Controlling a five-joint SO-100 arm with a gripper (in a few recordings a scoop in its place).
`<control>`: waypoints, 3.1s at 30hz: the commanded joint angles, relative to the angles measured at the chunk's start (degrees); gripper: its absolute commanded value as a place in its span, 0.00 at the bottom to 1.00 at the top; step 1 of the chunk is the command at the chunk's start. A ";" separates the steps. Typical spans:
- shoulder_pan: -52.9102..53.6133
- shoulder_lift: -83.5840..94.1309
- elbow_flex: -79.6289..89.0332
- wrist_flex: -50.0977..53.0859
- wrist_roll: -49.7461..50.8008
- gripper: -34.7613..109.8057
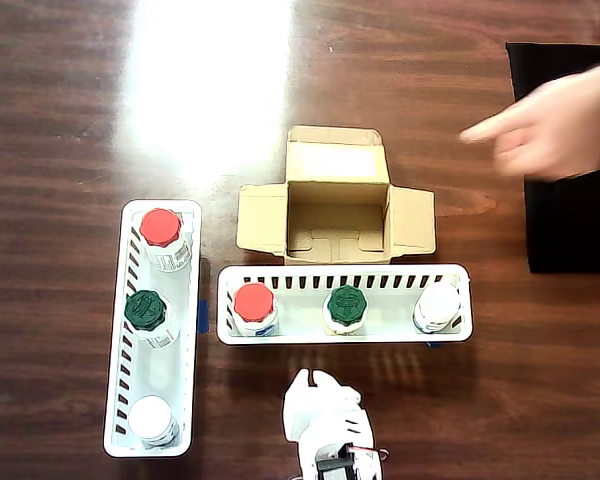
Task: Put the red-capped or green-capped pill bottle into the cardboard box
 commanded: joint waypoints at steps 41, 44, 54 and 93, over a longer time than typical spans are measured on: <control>-28.65 -93.52 -75.67 -37.62 -9.93 0.73; -28.83 -98.17 -78.13 -39.11 -10.28 0.73; -28.30 -113.99 -90.00 -43.33 -9.23 0.73; -27.07 -116.02 -86.31 -43.68 -9.58 0.20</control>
